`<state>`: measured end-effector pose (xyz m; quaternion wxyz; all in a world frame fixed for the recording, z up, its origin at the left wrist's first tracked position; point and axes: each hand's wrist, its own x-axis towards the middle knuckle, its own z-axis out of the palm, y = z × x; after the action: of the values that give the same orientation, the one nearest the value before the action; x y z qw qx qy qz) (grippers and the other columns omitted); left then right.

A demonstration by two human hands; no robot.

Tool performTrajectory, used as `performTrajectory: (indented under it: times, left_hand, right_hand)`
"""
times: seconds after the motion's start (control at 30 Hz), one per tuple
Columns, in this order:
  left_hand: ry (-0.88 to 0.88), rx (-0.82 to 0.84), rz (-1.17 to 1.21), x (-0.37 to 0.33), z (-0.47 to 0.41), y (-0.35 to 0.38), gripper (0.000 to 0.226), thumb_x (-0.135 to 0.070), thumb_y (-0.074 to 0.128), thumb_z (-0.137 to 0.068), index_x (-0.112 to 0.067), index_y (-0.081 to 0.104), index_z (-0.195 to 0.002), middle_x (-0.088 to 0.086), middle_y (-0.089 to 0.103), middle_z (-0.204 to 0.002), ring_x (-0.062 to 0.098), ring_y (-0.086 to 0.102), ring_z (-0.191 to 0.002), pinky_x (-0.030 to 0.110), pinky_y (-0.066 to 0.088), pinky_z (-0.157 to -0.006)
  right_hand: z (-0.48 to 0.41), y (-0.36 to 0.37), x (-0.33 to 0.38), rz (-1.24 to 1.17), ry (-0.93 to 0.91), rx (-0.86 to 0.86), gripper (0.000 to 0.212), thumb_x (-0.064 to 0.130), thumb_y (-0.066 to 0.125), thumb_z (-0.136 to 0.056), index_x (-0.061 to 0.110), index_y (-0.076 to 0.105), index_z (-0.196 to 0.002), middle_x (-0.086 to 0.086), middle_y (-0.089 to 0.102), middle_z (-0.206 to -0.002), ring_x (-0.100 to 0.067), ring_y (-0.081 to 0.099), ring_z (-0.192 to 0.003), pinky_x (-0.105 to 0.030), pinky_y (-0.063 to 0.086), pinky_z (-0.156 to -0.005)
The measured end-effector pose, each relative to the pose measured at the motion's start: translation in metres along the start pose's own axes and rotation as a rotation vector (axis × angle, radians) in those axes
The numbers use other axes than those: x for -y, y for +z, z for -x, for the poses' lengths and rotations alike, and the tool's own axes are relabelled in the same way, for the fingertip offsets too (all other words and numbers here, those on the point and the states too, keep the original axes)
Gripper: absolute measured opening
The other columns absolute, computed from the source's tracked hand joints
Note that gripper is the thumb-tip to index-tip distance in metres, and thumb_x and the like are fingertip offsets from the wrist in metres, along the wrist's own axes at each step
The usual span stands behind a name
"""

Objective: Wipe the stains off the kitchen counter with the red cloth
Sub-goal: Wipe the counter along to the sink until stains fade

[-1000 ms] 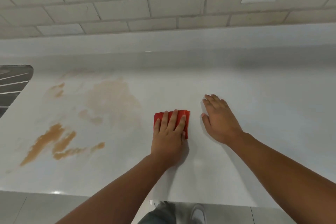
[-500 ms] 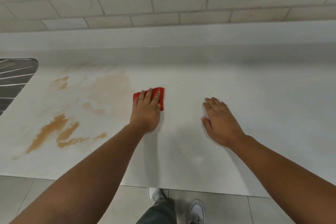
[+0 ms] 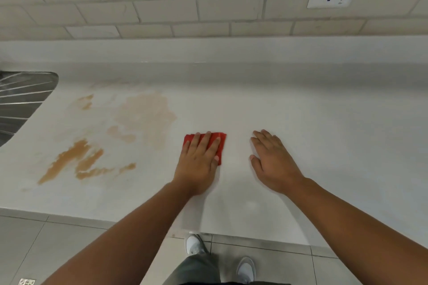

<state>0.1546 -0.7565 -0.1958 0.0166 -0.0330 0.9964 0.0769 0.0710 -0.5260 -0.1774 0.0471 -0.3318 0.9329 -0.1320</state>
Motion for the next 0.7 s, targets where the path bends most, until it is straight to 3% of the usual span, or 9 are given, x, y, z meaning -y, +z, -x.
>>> performTrajectory:
  times: [0.2,0.37,0.47,0.7]
  left_hand:
    - [-0.122,-0.013,-0.007,-0.013,-0.023,-0.003,0.056,-0.036,0.021,-0.104,-0.026,0.009,-0.157,0.0,0.004,-0.165,0.029,-0.001,-0.151,0.049,0.001,-0.121]
    - [0.212,0.06,-0.022,-0.078,-0.004,0.006,0.057,-0.038,0.019,-0.103,-0.028,0.006,-0.157,-0.002,0.0,-0.165,0.026,-0.008,-0.151,0.05,-0.003,-0.121]
    - [0.298,0.046,-0.026,-0.09,-0.032,0.009,0.056,-0.04,0.02,-0.102,-0.028,0.016,-0.156,-0.001,0.01,-0.165,0.027,0.002,-0.151,0.05,0.003,-0.122]
    - [0.036,0.012,0.003,-0.053,-0.085,0.0,0.054,-0.038,0.023,-0.103,-0.029,0.017,-0.156,0.0,0.011,-0.164,0.025,0.004,-0.151,0.047,0.005,-0.122]
  right_hand:
    - [0.016,-0.01,-0.015,-0.009,0.007,-0.013,0.075,0.047,0.009,-0.09,0.006,0.031,-0.15,-0.007,0.025,-0.159,-0.022,0.012,-0.149,-0.039,0.005,-0.122]
    - [0.041,-0.023,-0.051,0.003,0.109,-0.052,0.072,0.046,0.012,-0.092,0.007,0.032,-0.149,-0.008,0.027,-0.158,-0.022,0.014,-0.149,-0.038,0.006,-0.121]
    - [0.056,-0.026,-0.072,0.001,0.163,-0.065,0.071,0.045,0.015,-0.092,0.006,0.034,-0.148,-0.009,0.03,-0.157,-0.023,0.017,-0.148,-0.038,0.008,-0.121]
    - [0.06,-0.034,-0.084,-0.021,0.182,-0.097,0.071,0.045,0.016,-0.092,0.003,0.038,-0.145,-0.011,0.033,-0.155,-0.025,0.021,-0.147,-0.041,0.011,-0.121]
